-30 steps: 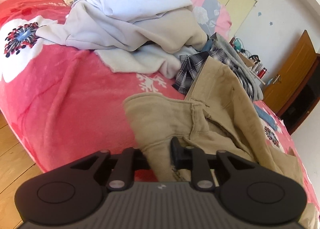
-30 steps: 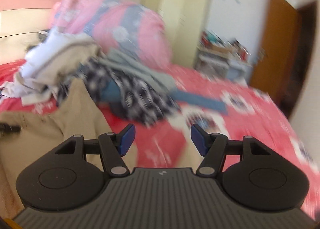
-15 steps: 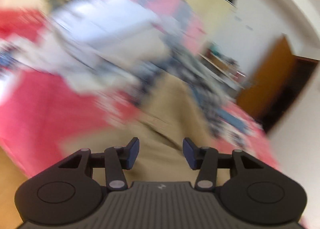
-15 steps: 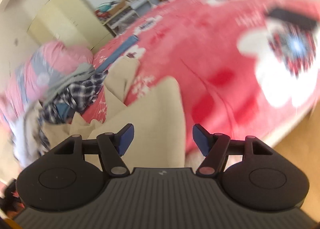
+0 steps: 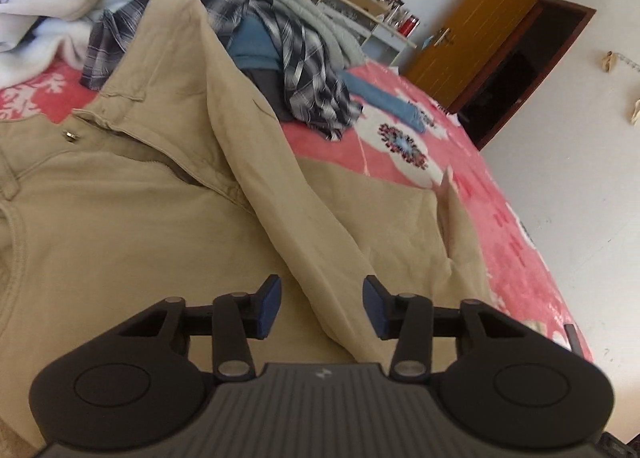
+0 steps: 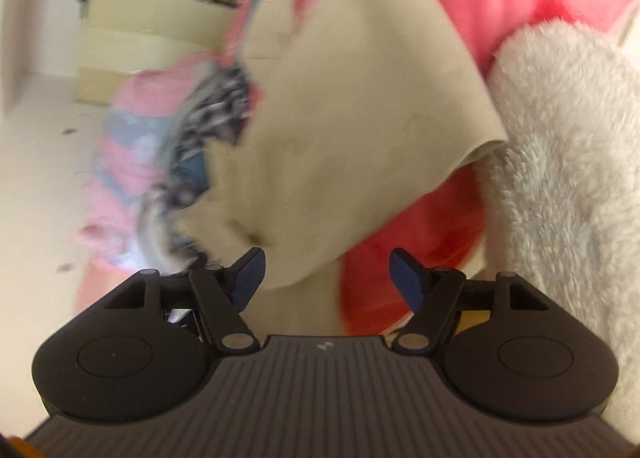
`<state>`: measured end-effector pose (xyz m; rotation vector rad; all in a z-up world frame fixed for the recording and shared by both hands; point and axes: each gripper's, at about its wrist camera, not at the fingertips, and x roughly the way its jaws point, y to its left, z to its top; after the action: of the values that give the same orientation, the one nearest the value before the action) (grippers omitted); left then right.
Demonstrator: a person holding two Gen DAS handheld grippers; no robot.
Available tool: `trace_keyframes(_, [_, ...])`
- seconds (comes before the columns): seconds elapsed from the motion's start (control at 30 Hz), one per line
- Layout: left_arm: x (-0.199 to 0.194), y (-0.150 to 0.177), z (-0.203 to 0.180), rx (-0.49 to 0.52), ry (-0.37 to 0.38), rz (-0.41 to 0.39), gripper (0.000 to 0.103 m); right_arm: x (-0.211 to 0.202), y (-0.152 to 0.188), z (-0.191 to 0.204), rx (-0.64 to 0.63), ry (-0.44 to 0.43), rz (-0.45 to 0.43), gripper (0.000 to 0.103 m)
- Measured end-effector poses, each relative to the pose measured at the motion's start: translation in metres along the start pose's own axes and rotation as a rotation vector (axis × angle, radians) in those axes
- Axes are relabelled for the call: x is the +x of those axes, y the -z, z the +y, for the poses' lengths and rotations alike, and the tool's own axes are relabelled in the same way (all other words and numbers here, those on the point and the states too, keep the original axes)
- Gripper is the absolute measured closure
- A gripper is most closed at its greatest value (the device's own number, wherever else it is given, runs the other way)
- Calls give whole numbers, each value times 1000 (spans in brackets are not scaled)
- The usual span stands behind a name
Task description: Fold clothes
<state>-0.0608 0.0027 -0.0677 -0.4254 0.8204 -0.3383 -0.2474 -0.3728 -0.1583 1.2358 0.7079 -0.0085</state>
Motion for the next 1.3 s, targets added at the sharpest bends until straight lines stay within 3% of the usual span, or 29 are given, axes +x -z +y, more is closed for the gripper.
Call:
trace_keyframes(0.03, [3,-2,1,-8,-10,5,79,4,-1,0,8,12,-36,42])
trace_keyframes(0.07, [7,-3,1,-21,-25,7,88,6,-2,0,15,23,-73,55])
trace_keyframes(0.1, [9,-6,1,-31,-28,7,96,8,-4,0,13,26,-110,77])
trace_keyframes(0.13, [11,-9,1,-39,-26,6,97,8,-6,2,2,30,-142,90])
trace_keyframes(0.2, [10,-14,-5,-23,-3,-18,100,5,-11,7,-19,24,-208,97])
trace_keyframes(0.3, [2,-23,-21,39,35,-87,100,-9,-11,28,-117,-40,-336,100])
trace_keyframes(0.47, [-5,-53,-42,61,113,-192,100,-19,-23,95,-418,-76,-536,101])
trace_keyframes(0.67, [5,-115,-72,92,132,-328,100,-7,-95,178,-617,-159,-674,101])
trace_keyframes(0.83, [34,-166,-92,140,83,-428,100,25,-157,256,-806,-184,-768,101])
trace_keyframes(0.93, [69,-186,-95,149,24,-437,100,59,-200,291,-857,-165,-740,101])
trace_keyframes(1.03, [110,-197,-92,170,-54,-384,94,124,-253,311,-854,-95,-637,97])
trace_keyframes(1.07, [126,-199,-88,174,-71,-336,90,151,-271,312,-851,-64,-562,97])
trace_keyframes(1.1, [142,-198,-84,174,-89,-285,78,180,-286,308,-832,-28,-481,96])
trace_keyframes(1.13, [157,-195,-80,172,-115,-233,71,212,-299,300,-811,31,-380,83])
trace_keyframes(1.2, [173,-186,-72,159,-155,-158,70,269,-316,274,-752,185,-139,56])
trace_keyframes(1.27, [164,-177,-63,135,-136,-138,65,309,-326,238,-638,331,53,55])
trace_keyframes(1.3, [153,-173,-59,132,-114,-140,59,312,-325,221,-585,352,91,55])
